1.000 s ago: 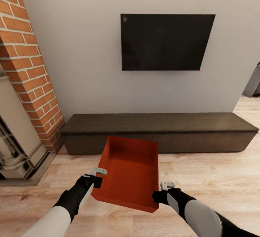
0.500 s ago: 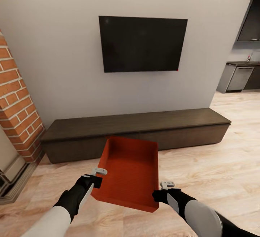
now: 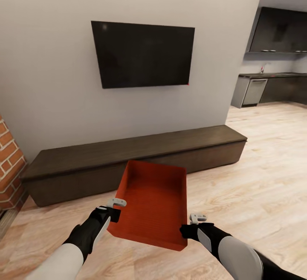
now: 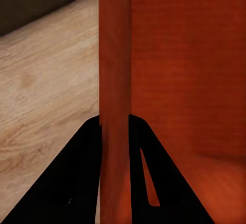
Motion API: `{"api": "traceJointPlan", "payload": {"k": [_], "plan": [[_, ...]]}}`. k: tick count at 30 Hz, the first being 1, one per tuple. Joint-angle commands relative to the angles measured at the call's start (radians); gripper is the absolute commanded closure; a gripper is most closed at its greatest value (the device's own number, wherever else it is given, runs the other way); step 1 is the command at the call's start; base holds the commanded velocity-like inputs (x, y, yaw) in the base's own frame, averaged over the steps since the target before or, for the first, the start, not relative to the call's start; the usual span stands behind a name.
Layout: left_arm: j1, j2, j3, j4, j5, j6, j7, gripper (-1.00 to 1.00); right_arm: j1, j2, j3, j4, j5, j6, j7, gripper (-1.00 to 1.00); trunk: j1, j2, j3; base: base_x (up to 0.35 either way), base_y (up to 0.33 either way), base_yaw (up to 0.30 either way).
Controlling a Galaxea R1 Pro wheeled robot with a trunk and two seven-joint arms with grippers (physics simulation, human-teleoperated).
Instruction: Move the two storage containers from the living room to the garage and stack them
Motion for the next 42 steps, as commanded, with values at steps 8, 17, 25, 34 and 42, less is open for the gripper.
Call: {"api": "traceJointPlan", "payload": {"k": [8, 17, 25, 34, 42], "plan": [[0.0, 0.001, -0.006, -0.002, 0.026, 0.004, -0.034, 1.0, 0.001, -0.002, -0.01, -0.006, 0.011, 0.008, 0.002, 1.0, 0.0, 0.0, 0.005, 0.0, 0.0, -0.187], [0.0, 0.001, -0.006, 0.0, 0.026, 0.003, -0.034, 1.0, 0.001, 0.0, -0.009, -0.005, 0.009, -0.011, 0.007, 1.0, 0.0, 0.0, 0.008, 0.0, 0.0, -0.075], [0.0, 0.001, -0.005, 0.0, 0.026, 0.003, -0.034, 1.0, 0.001, -0.001, -0.009, -0.005, 0.009, -0.013, 0.009, 1.0, 0.0, 0.0, 0.017, 0.0, 0.0, -0.234], [0.0, 0.001, -0.005, 0.0, 0.026, 0.004, -0.034, 1.0, 0.001, 0.001, -0.01, -0.005, 0.009, -0.014, 0.009, 1.0, 0.0, 0.0, 0.027, 0.0, 0.0, -0.241], [0.0, 0.001, -0.005, 0.0, 0.026, 0.003, -0.034, 1.0, 0.001, 0.001, -0.01, -0.005, 0.009, -0.014, 0.009, 1.0, 0.0, 0.0, 0.036, 0.0, 0.0, -0.242]]}}
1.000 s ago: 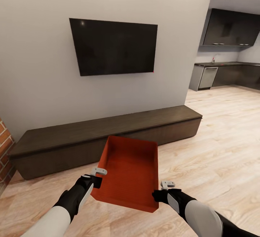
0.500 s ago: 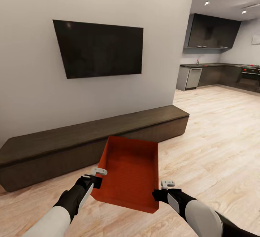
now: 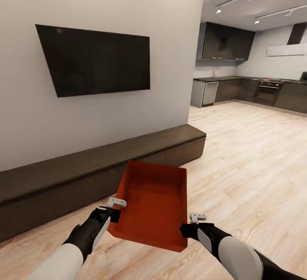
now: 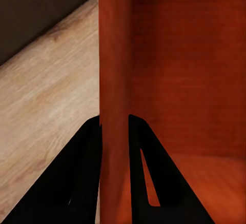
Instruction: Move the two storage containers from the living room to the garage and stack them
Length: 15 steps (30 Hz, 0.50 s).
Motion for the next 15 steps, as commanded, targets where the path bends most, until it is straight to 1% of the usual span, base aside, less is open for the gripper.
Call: {"api": "traceJointPlan", "payload": {"k": [1, 15], "plan": [[0.0, 0.0, -0.002, -0.003, 0.025, 0.004, -0.031, 1.0, 0.0, 0.001, -0.012, -0.004, 0.01, 0.007, 0.003, 1.0, 0.0, 0.0, 0.0, 0.0, 0.0, -0.242], [0.0, 0.0, -0.002, -0.003, 0.025, 0.004, -0.031, 1.0, 0.0, -0.001, -0.013, -0.004, 0.008, -0.006, 0.002, 1.0, 0.0, 0.0, 0.016, 0.0, 0.0, -0.242]]}}
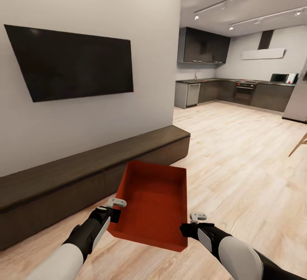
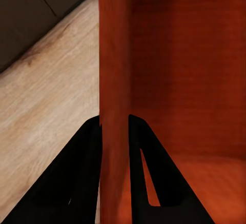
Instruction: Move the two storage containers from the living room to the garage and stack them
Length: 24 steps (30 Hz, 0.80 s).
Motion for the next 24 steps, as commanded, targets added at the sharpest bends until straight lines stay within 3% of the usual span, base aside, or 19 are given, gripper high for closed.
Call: {"api": "traceJointPlan", "payload": {"k": [1, 24], "plan": [[0.0, 0.0, -0.004, -0.002, 0.026, 0.004, -0.03, 1.0, 0.0, 0.001, -0.007, -0.005, 0.013, 0.007, 0.002, 1.0, 0.0, 0.0, 0.0, 0.0, 0.0, -0.242], [0.0, 0.0, -0.004, -0.002, 0.026, 0.004, -0.03, 1.0, 0.0, 0.002, -0.007, -0.006, 0.01, 0.007, -0.002, 1.0, 0.0, 0.0, 0.026, 0.0, 0.0, -0.242]]}}
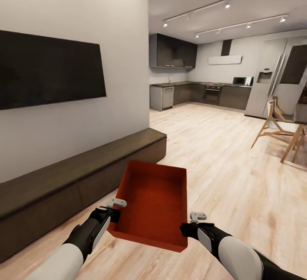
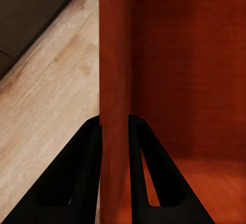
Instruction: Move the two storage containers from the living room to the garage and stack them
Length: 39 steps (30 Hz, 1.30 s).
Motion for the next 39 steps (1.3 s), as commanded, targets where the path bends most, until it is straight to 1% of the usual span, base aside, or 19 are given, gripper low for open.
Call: {"api": "traceJointPlan", "payload": {"k": [1, 4, 10, 15, 17, 20, 23, 27, 39], "plan": [[-0.001, 0.0, -0.002, -0.002, 0.025, 0.004, -0.029, 1.0, 0.0, 0.001, -0.008, -0.004, 0.012, 0.007, 0.003, 1.0, 0.0, 0.0, 0.0, 0.0, 0.0, -0.242], [-0.001, 0.0, -0.002, -0.002, 0.025, 0.004, -0.029, 1.0, 0.0, 0.001, -0.008, -0.004, 0.012, 0.007, 0.003, 1.0, 0.0, 0.0, 0.002, 0.0, 0.0, -0.196], [-0.001, 0.0, -0.003, -0.001, 0.025, 0.004, -0.029, 1.0, 0.0, -0.006, -0.008, -0.004, 0.013, 0.007, 0.004, 1.0, 0.0, 0.0, 0.003, 0.0, 0.0, -0.028], [-0.001, 0.0, -0.003, -0.001, 0.025, 0.004, -0.029, 1.0, 0.0, 0.001, -0.013, -0.005, 0.01, 0.01, 0.002, 1.0, 0.0, 0.0, 0.001, 0.0, 0.0, -0.001], [-0.001, 0.0, -0.003, 0.0, 0.025, 0.004, -0.029, 1.0, 0.0, -0.002, -0.017, -0.004, -0.003, 0.011, 0.002, 1.0, 0.0, 0.0, -0.002, 0.0, 0.0, 0.0], [-0.001, 0.0, -0.003, 0.0, 0.025, 0.004, -0.029, 1.0, 0.0, -0.006, -0.039, -0.004, -0.074, 0.012, -0.012, 1.0, 0.0, 0.0, -0.007, 0.0, 0.0, 0.0], [-0.001, -0.001, -0.004, 0.0, 0.025, 0.004, -0.029, 1.0, 0.0, -0.005, -0.047, -0.002, -0.128, 0.012, -0.046, 1.0, 0.0, 0.0, -0.012, 0.0, 0.0, -0.004], [-0.001, -0.001, -0.004, 0.0, 0.025, 0.004, -0.029, 1.0, 0.0, -0.004, -0.05, -0.001, -0.143, 0.012, -0.063, 1.0, 0.0, 0.0, -0.018, 0.0, 0.0, -0.05], [-0.001, -0.001, -0.004, 0.0, 0.025, 0.004, -0.029, 1.0, 0.002, -0.006, -0.051, -0.003, -0.147, 0.01, -0.065, 1.0, 0.0, 0.0, -0.037, 0.0, 0.0, -0.092]]}}
